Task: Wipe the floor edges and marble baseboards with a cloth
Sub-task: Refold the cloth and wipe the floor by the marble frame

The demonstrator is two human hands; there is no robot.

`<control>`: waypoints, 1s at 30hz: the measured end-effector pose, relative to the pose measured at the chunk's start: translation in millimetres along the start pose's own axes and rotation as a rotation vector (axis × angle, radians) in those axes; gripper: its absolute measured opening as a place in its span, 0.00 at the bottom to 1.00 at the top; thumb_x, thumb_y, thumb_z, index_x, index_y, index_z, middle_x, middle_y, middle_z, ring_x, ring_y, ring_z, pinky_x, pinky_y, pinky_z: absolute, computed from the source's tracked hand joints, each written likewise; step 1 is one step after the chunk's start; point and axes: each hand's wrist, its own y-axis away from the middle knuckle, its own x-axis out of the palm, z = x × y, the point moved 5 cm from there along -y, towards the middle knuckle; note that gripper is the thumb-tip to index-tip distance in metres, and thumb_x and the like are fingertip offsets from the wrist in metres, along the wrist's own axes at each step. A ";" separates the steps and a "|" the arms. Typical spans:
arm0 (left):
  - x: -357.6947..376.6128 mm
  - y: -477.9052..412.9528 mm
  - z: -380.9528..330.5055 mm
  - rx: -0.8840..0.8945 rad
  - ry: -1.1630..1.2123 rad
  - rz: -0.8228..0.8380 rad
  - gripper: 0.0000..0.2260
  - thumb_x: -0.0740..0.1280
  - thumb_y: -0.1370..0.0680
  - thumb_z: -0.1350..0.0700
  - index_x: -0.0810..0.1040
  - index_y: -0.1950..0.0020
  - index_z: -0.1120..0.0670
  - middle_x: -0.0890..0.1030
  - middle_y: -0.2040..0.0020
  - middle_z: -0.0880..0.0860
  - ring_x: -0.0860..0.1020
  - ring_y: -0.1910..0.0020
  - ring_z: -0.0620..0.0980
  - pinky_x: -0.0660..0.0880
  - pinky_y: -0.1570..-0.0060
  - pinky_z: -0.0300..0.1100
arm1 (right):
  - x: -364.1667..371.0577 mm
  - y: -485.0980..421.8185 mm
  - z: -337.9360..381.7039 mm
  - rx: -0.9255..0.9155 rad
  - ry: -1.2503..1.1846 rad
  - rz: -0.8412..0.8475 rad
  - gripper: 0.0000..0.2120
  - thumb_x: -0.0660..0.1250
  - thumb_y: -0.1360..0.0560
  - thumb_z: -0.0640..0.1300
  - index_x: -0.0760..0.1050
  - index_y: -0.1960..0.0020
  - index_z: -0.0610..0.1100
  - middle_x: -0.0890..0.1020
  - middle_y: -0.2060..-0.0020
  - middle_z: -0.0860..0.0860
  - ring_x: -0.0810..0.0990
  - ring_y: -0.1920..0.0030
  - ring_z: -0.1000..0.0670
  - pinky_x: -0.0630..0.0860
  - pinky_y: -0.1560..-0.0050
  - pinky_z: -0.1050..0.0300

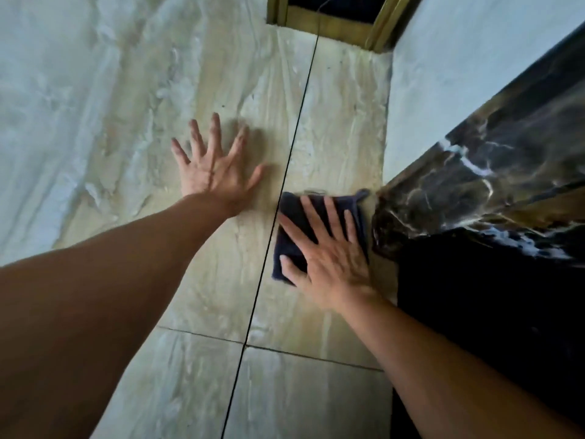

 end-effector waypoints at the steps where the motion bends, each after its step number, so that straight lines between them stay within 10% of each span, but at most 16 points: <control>1: 4.1 -7.9 -0.4 -0.007 0.014 -0.013 0.34 0.43 0.23 0.28 0.51 0.20 0.39 0.46 0.17 0.55 0.45 0.20 0.65 0.45 0.27 0.72 | -2.3 -23.4 -7.6 0.051 0.004 -0.034 0.33 0.49 0.26 0.67 0.50 0.22 0.64 0.50 0.19 0.51 0.46 0.20 0.40 0.47 0.24 0.35; 10: 8.6 -15.3 2.4 -0.032 0.049 -0.096 0.31 0.48 0.24 0.29 0.60 0.24 0.39 0.59 0.21 0.56 0.54 0.22 0.66 0.51 0.29 0.70 | -33.5 -219.4 -87.0 0.357 -0.118 -0.006 0.33 0.46 0.25 0.69 0.41 0.23 0.67 0.42 0.19 0.53 0.39 0.20 0.41 0.39 0.24 0.35; 18: 2.5 -10.3 3.9 -0.076 0.127 0.033 0.32 0.53 0.25 0.29 0.60 0.23 0.38 0.56 0.19 0.56 0.51 0.21 0.65 0.47 0.27 0.70 | -16.6 -39.1 -3.7 0.353 -0.120 0.049 0.36 0.54 0.27 0.67 0.52 0.21 0.60 0.51 0.19 0.48 0.46 0.20 0.39 0.46 0.24 0.34; 25: 4.0 -14.1 4.6 -0.058 0.129 0.002 0.31 0.53 0.25 0.29 0.63 0.23 0.38 0.59 0.21 0.56 0.53 0.22 0.65 0.49 0.27 0.68 | -48.9 -269.1 -126.8 0.533 -0.181 -0.021 0.34 0.48 0.28 0.71 0.50 0.23 0.68 0.46 0.19 0.51 0.42 0.20 0.40 0.39 0.25 0.34; 30: 3.2 -17.1 2.4 -0.056 0.140 -0.029 0.32 0.53 0.26 0.30 0.66 0.24 0.40 0.62 0.22 0.57 0.55 0.23 0.66 0.51 0.28 0.68 | -46.3 -258.5 -129.8 0.518 -0.156 -0.077 0.32 0.46 0.25 0.70 0.47 0.22 0.66 0.47 0.19 0.51 0.42 0.20 0.42 0.42 0.24 0.36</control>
